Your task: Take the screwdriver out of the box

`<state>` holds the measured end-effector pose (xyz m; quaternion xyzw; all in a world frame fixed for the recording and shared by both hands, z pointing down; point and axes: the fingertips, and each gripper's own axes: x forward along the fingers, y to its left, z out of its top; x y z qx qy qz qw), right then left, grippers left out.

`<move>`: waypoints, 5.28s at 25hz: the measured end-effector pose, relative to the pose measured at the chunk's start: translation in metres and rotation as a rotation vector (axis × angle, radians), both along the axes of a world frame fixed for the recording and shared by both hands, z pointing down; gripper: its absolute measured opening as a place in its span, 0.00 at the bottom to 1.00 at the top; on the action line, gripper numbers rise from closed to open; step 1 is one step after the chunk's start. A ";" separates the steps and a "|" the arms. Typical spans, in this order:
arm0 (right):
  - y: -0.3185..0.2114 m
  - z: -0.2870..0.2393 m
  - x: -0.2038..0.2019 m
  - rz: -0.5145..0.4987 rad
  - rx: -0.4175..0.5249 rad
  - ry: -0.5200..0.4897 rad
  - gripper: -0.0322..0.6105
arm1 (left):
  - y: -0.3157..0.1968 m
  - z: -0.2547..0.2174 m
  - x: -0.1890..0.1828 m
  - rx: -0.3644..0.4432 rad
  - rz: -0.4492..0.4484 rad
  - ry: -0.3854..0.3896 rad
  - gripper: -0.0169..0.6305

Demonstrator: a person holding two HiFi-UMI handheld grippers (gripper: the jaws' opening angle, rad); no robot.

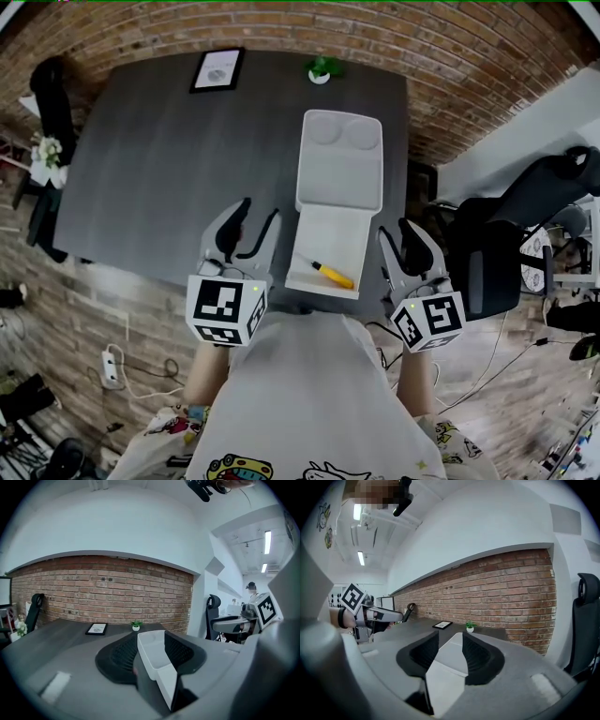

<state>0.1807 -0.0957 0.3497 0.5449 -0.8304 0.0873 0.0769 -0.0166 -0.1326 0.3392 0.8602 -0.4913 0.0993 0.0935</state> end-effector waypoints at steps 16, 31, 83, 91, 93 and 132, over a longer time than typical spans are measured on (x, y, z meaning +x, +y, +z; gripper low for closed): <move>-0.015 0.008 -0.010 0.023 -0.048 0.003 0.29 | -0.018 0.007 -0.003 -0.019 0.048 0.004 0.31; -0.001 0.051 -0.034 -0.057 -0.175 0.061 0.29 | 0.000 0.036 0.005 -0.098 0.108 -0.002 0.30; 0.058 0.221 -0.107 -0.705 -0.734 0.607 0.31 | 0.021 0.119 -0.016 -0.245 0.069 -0.032 0.27; 0.058 0.236 -0.109 -0.775 -0.769 0.752 0.31 | 0.024 0.124 -0.026 -0.253 0.040 -0.019 0.27; 0.058 0.239 -0.109 -0.784 -0.769 0.781 0.31 | 0.024 0.125 -0.028 -0.255 0.033 -0.016 0.27; 0.052 0.246 -0.105 -0.710 -0.735 0.829 0.17 | 0.024 0.120 -0.044 -0.254 -0.026 0.002 0.26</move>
